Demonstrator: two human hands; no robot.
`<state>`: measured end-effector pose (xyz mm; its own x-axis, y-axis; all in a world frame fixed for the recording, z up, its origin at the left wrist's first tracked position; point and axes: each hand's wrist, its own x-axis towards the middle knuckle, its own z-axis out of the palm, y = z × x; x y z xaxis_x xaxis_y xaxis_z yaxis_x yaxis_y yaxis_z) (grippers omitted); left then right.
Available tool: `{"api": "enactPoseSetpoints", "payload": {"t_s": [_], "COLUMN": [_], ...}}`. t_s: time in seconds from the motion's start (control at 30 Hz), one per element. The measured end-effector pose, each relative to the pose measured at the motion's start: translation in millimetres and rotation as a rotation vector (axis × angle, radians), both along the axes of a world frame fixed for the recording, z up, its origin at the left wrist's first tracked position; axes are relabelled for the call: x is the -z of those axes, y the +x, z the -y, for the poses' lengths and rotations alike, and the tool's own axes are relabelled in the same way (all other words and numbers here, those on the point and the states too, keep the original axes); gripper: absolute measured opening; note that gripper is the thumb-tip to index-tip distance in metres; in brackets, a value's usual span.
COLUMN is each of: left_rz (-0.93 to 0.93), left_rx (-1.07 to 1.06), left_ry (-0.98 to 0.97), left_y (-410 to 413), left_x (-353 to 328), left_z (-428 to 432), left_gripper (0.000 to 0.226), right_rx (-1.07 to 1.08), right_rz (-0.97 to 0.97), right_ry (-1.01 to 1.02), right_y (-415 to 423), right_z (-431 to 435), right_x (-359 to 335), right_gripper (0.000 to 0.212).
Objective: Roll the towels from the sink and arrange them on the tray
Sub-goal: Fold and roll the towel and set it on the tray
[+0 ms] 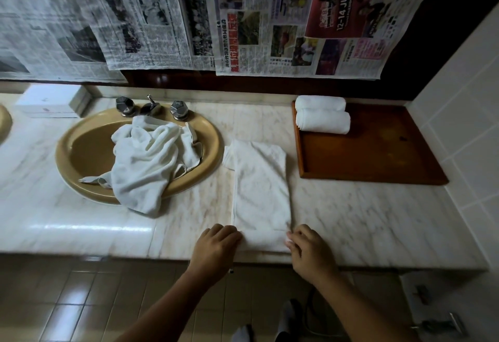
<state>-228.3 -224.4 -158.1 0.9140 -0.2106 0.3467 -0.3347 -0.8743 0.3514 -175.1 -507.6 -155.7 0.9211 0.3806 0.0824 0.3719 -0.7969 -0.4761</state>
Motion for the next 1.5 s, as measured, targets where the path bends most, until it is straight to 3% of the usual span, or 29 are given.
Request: {"api": "enactPoseSetpoints", "payload": {"t_s": [0.13, 0.3, 0.43, 0.6, 0.7, 0.8, 1.03, 1.13, 1.27, 1.5], "left_rz": [-0.030, -0.093, -0.096, -0.259, -0.324, -0.422, -0.522, -0.613, -0.438, 0.161], "left_rx": [0.072, 0.114, 0.145, 0.089, 0.078, 0.027, -0.095, -0.159, -0.213, -0.199], "left_ry": [0.122, 0.256, 0.291, 0.233, 0.141, -0.085, -0.481, -0.700, -0.773, -0.622], "left_y": [-7.0, 6.5, 11.9, 13.9, 19.2, 38.8, 144.3, 198.4, 267.7, 338.7], "left_x": [3.9, -2.7, -11.4, -17.1, -38.7, -82.1, -192.7, -233.4, -299.5, -433.3], "left_z": [-7.0, -14.5, -16.1, -12.0, -14.2, -20.4, -23.3, -22.6, -25.5, -36.3], "left_gripper": [0.035, 0.042, 0.041, 0.040, 0.031, 0.027, 0.024, 0.031, 0.035, 0.029], "right_rx": [-0.063, -0.158, -0.197, -0.171, -0.149, -0.097, 0.243, 0.316, 0.345, 0.250], "right_rz": [0.072, 0.065, 0.047, -0.016, -0.114, -0.243, -0.328, -0.352, -0.408, 0.110], "right_ry": [-0.148, -0.301, -0.427, -0.447, -0.350, -0.088, 0.421, 0.490, 0.678, 0.727], "right_y": [-0.9, 4.9, 7.2, 5.6, 12.7, 35.9, 142.5, 187.4, 251.5, 330.4], "right_z": [3.9, 2.6, 0.6, 0.3, 1.7, -0.1, -28.2, -47.7, -77.5, -105.6], "right_x": [-8.8, -16.8, -16.6, -17.2, -35.5, -76.1, -167.4, -217.1, -288.4, -425.1], "right_gripper": [0.035, 0.053, 0.052, 0.048, 0.037, 0.018, 0.024, 0.027, 0.026, 0.039]}}
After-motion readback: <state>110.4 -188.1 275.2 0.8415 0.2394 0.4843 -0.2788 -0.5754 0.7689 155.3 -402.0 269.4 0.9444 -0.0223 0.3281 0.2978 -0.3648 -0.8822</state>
